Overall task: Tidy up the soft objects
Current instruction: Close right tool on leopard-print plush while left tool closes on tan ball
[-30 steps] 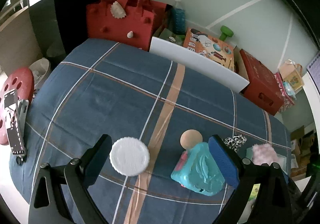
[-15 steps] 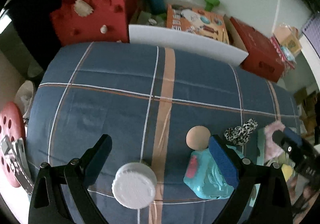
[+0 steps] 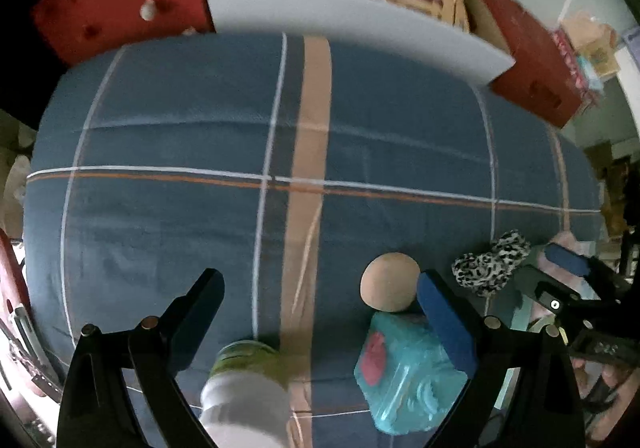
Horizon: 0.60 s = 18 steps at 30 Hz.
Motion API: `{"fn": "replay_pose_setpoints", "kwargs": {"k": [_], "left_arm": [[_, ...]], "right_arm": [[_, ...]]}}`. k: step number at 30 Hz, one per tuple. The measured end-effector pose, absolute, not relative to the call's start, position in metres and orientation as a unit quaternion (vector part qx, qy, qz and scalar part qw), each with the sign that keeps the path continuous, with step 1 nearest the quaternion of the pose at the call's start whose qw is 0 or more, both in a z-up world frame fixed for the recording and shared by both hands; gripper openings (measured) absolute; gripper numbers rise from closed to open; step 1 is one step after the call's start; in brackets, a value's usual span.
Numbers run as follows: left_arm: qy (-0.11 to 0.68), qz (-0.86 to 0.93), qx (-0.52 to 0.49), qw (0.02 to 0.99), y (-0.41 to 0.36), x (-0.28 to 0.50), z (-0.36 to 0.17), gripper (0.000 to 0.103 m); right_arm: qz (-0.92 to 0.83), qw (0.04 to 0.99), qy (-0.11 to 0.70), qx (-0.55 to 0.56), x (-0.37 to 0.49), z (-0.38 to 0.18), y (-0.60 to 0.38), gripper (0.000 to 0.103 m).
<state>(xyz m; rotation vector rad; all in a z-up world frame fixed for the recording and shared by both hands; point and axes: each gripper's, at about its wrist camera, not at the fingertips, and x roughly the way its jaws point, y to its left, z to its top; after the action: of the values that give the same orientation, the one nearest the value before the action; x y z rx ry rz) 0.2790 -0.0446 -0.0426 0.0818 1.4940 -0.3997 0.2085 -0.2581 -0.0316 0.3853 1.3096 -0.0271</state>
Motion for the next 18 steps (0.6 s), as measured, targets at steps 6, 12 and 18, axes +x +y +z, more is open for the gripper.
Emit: {"fn": "replay_pose_setpoints", "kwargs": {"k": [6, 12, 18], "left_arm": [[0.698, -0.185, 0.064, 0.689, -0.071, 0.281, -0.064, 0.097], [0.719, -0.193, 0.07, 0.664, -0.09, 0.283, -0.084, 0.095], [0.727, -0.207, 0.101, 0.647, -0.116, 0.281, -0.095, 0.091]], "right_arm": [[-0.011, 0.758, 0.632, 0.163, 0.22, -0.04, -0.255, 0.099], [-0.015, 0.743, 0.651, 0.156, 0.226, -0.053, -0.256, 0.094], [-0.007, 0.734, 0.661, 0.157, 0.225, -0.065, -0.258, 0.089]]}}
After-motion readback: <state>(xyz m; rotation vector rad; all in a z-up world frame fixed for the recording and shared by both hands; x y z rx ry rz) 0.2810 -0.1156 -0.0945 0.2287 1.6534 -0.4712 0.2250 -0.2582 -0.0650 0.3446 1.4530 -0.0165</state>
